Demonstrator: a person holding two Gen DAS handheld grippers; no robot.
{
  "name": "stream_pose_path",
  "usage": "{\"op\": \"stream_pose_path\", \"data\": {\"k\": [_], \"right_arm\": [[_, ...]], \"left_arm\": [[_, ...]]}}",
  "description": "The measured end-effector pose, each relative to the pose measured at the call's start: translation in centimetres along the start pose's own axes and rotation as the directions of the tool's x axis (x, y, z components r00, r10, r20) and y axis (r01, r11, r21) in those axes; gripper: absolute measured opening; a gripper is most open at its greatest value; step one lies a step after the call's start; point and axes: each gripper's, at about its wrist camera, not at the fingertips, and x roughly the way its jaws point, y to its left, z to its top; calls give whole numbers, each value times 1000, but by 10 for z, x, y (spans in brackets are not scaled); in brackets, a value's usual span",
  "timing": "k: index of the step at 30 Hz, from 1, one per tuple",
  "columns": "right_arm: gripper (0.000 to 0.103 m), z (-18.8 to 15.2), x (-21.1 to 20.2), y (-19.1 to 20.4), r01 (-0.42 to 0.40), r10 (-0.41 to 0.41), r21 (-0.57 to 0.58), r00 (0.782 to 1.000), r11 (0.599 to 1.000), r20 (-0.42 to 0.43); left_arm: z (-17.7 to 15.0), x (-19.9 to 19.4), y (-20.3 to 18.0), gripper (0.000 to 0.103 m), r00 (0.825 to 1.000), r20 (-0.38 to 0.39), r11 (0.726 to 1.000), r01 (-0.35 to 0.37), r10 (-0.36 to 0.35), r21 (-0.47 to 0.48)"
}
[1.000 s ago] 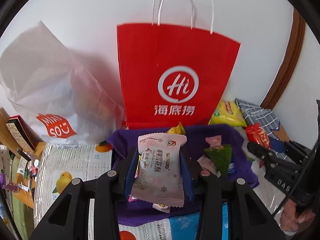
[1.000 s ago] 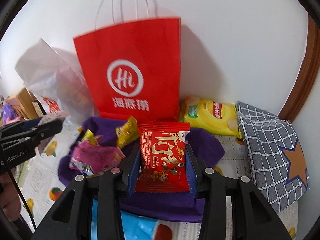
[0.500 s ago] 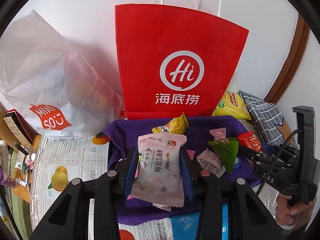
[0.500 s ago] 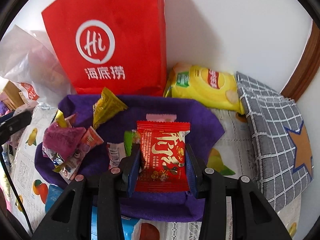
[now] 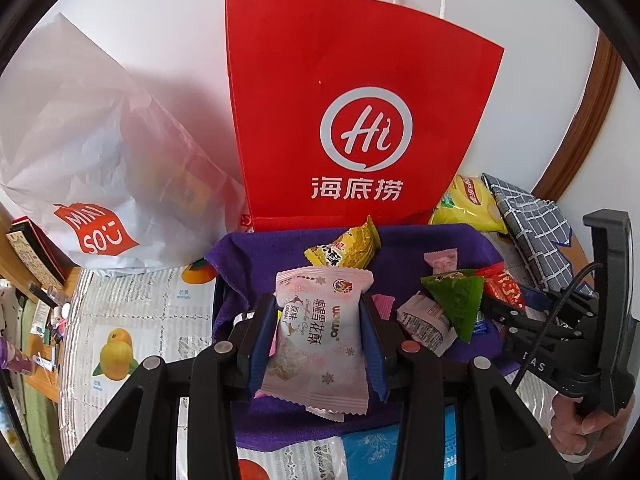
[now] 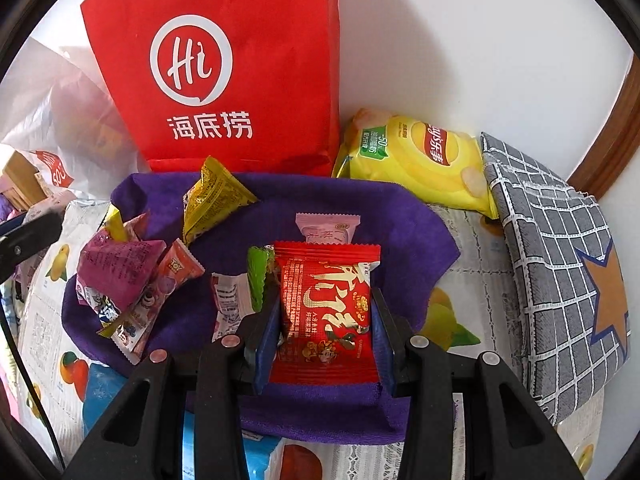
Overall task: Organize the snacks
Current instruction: 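Open the right gripper onto the towel while the left releases the pink-white packet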
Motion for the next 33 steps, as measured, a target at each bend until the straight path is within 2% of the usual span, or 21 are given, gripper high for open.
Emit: {"op": "stream_pose_path", "data": {"k": [21, 26, 33], "right_arm": [[43, 0, -3, 6, -17, 17, -36, 1000, 999, 9], [50, 1, -9, 5, -16, 17, -35, 999, 999, 34], [51, 1, -17, 4, -20, 22, -33, 998, 999, 60]], "left_arm": [[-8, 24, -19, 39, 997, -81, 1000, 6, -4, 31], [-10, 28, -26, 39, 995, -99, 999, 5, 0, 46], [-10, 30, -25, 40, 995, -104, 999, 2, 2, 39]]}}
